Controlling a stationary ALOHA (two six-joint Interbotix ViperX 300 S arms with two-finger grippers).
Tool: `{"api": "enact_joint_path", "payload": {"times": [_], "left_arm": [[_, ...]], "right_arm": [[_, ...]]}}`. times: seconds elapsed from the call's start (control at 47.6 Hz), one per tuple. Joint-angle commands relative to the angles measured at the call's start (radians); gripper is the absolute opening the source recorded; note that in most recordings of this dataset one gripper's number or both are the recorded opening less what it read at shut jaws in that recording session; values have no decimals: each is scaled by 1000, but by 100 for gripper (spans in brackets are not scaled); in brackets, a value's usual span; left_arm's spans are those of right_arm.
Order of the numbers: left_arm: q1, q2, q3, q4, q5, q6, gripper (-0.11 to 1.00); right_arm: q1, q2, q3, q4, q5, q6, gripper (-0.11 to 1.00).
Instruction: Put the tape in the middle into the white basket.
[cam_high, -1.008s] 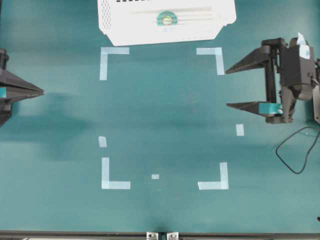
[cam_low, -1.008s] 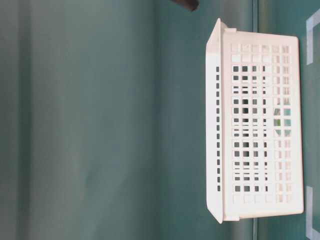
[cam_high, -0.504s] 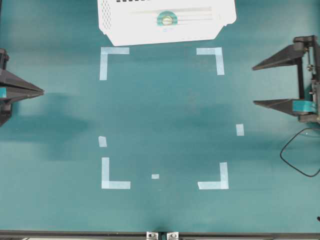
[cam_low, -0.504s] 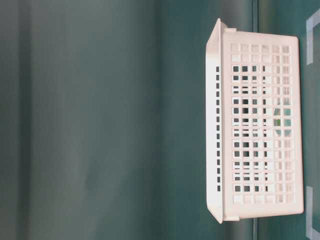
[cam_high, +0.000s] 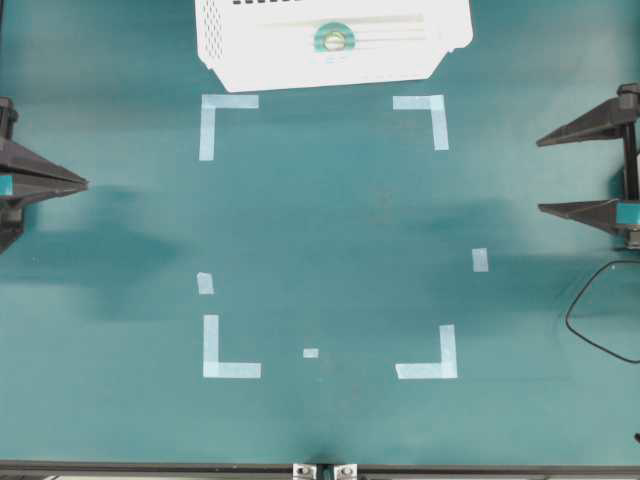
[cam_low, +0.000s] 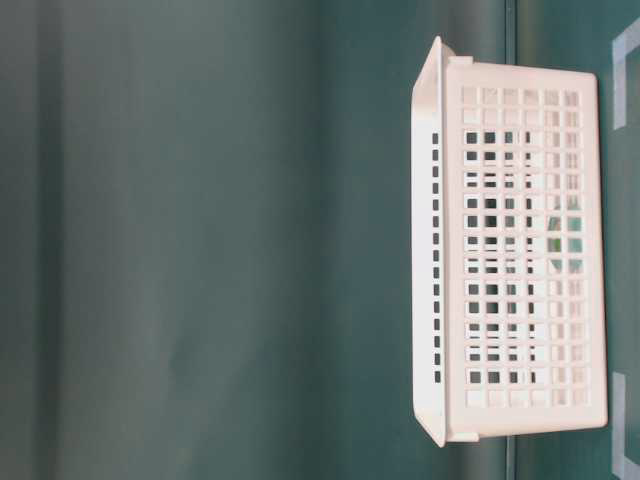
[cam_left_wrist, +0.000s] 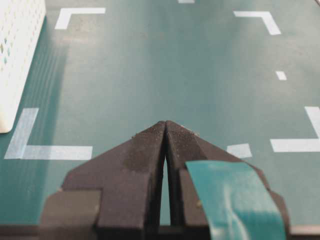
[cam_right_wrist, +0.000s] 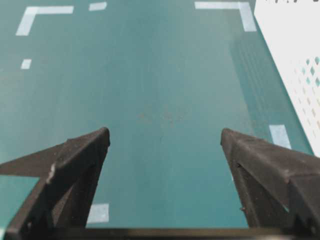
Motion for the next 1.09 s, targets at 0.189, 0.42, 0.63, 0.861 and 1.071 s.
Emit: {"api": "enact_joint_path", "payload": {"times": [0.189, 0.42, 0.63, 0.861, 1.071], "left_arm": [[2, 9, -12, -2, -8, 2, -11], [2, 9, -12, -2, -8, 2, -11], [2, 9, -12, -2, -8, 2, -11], [2, 9, -12, -2, -8, 2, -11], [2, 9, -12, -2, -9, 2, -11]], "right_arm": [[-2, -40, 38, 2, 20, 8, 96], [-2, -37, 60, 0, 21, 8, 96], [-2, -37, 106, 2, 17, 17, 96], [-2, -41, 137, -2, 0, 72, 96], [-2, -40, 146, -2, -25, 66, 96]]}}
